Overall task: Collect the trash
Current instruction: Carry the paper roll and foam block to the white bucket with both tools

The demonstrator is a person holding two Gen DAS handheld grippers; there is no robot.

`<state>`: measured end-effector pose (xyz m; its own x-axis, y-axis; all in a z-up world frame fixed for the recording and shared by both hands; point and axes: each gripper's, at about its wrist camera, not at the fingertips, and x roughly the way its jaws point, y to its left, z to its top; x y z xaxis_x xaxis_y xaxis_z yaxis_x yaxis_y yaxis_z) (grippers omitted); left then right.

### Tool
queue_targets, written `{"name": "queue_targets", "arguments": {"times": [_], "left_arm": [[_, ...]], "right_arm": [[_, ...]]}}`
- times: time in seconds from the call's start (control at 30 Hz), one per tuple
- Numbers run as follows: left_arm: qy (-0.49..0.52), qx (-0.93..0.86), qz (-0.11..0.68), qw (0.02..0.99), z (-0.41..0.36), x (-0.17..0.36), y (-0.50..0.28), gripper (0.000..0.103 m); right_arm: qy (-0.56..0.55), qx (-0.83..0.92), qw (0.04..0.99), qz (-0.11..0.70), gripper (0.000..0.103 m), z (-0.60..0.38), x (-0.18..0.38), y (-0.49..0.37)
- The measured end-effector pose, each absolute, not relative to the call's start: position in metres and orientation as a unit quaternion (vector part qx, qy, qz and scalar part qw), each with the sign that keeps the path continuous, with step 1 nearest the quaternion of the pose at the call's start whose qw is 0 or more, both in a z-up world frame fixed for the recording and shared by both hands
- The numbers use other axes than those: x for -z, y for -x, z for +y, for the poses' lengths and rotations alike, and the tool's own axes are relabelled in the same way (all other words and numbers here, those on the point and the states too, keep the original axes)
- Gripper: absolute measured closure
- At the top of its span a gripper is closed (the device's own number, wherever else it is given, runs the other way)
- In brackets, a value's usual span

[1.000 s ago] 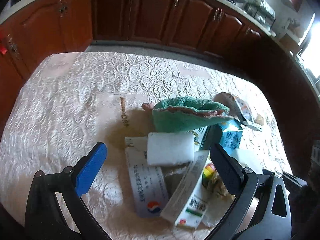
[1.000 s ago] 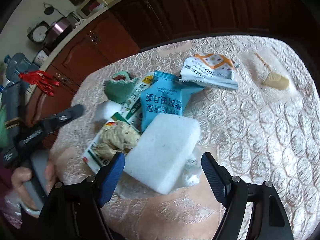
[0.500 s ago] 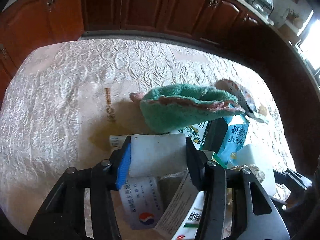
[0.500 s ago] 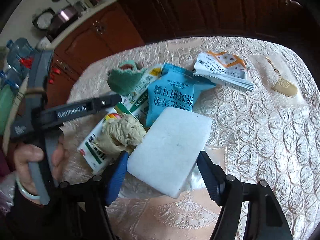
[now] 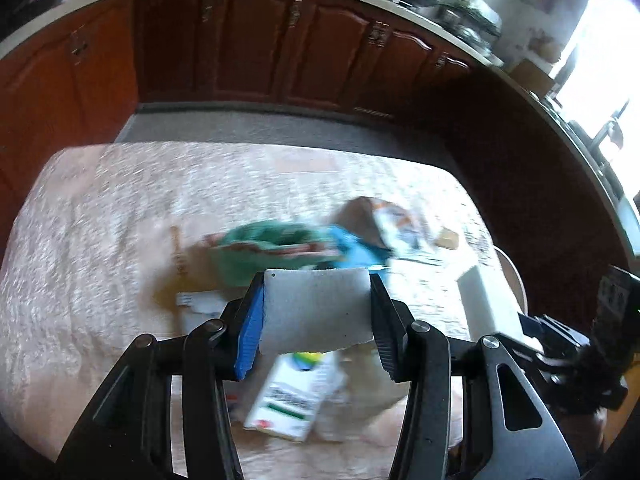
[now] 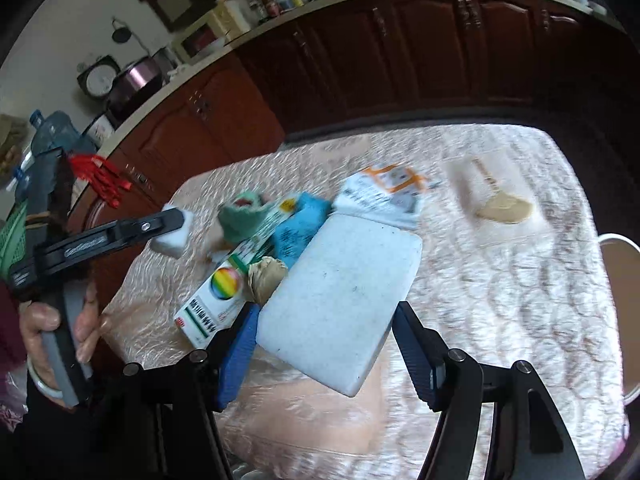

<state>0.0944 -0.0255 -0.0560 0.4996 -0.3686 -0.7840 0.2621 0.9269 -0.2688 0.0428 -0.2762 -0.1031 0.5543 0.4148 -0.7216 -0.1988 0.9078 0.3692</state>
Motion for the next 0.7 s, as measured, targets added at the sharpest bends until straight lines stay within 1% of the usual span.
{"name": "queue_targets", "arguments": {"times": [0.2,0.4,0.53,0.7], "left_arm": [[0.043,0.233,0.471,0.85,-0.093,0.05,-0.091,0.057],[0.019,0.278,0.483,0.83,-0.181,0.055,-0.091,0.056],[0.008,0.309,0.49,0.815,-0.239,0.062,-0.091,0.056],[-0.009,0.339,0.5,0.797,-0.304,0.075,-0.094,0.056]], "right_arm": [[-0.141,-0.128,0.886,0.422,0.037,-0.335,0.097,-0.029],[-0.16,-0.046,0.894,0.416,0.037,-0.416,0.098,-0.013],[-0.177,0.01,0.889,0.422,0.037,-0.472,0.106,-0.006],[-0.193,0.062,0.874,0.441,0.037,-0.534,0.13,-0.002]]}}
